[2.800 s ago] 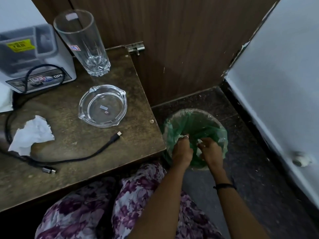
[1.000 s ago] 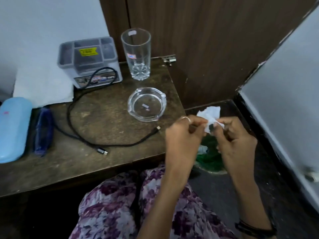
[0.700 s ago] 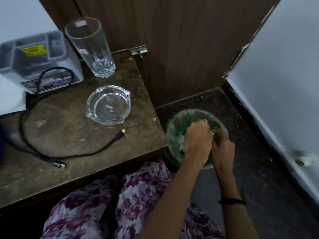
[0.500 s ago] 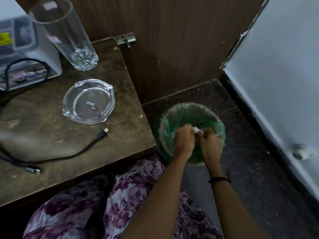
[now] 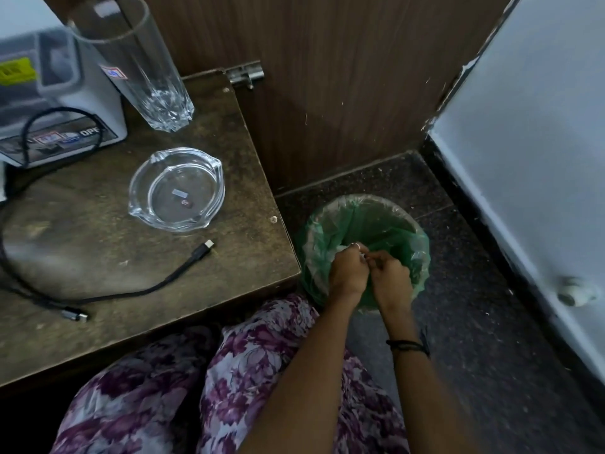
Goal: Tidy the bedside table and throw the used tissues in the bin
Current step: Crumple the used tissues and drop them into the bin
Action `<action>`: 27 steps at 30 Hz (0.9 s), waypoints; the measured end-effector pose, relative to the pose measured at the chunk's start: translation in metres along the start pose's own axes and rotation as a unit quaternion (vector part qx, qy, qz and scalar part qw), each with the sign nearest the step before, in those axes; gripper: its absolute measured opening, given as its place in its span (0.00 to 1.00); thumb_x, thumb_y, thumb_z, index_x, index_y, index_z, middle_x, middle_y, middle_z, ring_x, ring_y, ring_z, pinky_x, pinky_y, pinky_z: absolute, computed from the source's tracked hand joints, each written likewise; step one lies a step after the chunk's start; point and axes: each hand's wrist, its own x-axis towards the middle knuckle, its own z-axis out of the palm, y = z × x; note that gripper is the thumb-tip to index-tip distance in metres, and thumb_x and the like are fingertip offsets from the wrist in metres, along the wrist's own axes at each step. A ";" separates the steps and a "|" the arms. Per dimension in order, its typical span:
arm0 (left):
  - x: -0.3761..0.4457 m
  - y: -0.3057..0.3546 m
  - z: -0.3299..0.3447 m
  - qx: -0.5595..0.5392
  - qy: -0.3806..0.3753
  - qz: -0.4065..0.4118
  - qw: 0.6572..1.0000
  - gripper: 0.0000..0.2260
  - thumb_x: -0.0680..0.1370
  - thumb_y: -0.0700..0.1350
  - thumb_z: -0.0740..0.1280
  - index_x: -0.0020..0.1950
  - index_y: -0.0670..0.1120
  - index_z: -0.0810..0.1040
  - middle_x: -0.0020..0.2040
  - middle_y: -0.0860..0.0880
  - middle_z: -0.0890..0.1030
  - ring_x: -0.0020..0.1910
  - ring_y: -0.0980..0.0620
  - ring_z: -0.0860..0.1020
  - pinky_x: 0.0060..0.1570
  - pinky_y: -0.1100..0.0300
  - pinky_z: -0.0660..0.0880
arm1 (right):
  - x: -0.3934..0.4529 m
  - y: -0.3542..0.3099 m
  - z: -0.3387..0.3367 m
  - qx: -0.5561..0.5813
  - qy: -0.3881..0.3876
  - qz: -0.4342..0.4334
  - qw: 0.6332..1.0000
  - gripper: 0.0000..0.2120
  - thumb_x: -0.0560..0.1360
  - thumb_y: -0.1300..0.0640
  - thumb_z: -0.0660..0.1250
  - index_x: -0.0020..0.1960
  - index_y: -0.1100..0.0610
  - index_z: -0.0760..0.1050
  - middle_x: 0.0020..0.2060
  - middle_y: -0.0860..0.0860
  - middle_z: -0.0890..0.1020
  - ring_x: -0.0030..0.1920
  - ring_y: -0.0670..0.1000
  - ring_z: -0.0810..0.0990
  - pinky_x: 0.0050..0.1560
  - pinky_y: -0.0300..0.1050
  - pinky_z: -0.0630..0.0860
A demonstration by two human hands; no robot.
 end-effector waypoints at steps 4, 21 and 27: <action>-0.033 0.027 -0.025 -0.052 0.044 0.047 0.997 0.12 0.78 0.36 0.58 0.58 0.43 0.77 0.54 0.44 0.81 0.51 0.50 0.79 0.49 0.62 0.74 | -0.028 -0.028 -0.028 0.077 0.063 -0.054 0.994 0.09 0.77 0.60 0.60 0.50 0.57 0.79 0.40 0.58 0.84 0.38 0.57 0.80 0.39 0.53 0.77; -0.196 -0.008 -0.242 -0.119 0.309 0.204 0.921 0.08 0.77 0.39 0.64 0.49 0.51 0.78 0.45 0.54 0.82 0.45 0.61 0.80 0.47 0.66 0.77 | -0.176 -0.226 -0.035 0.186 -0.016 -0.376 0.907 0.07 0.77 0.55 0.63 0.53 0.49 0.78 0.40 0.45 0.84 0.39 0.43 0.81 0.41 0.43 0.78; -0.193 -0.071 -0.298 -0.064 0.428 0.111 0.895 0.10 0.77 0.39 0.63 0.54 0.52 0.77 0.47 0.56 0.81 0.47 0.61 0.78 0.44 0.74 0.70 | -0.191 -0.293 0.029 0.067 -0.103 -0.489 0.864 0.09 0.75 0.55 0.65 0.55 0.49 0.76 0.41 0.48 0.84 0.40 0.48 0.80 0.40 0.45 0.75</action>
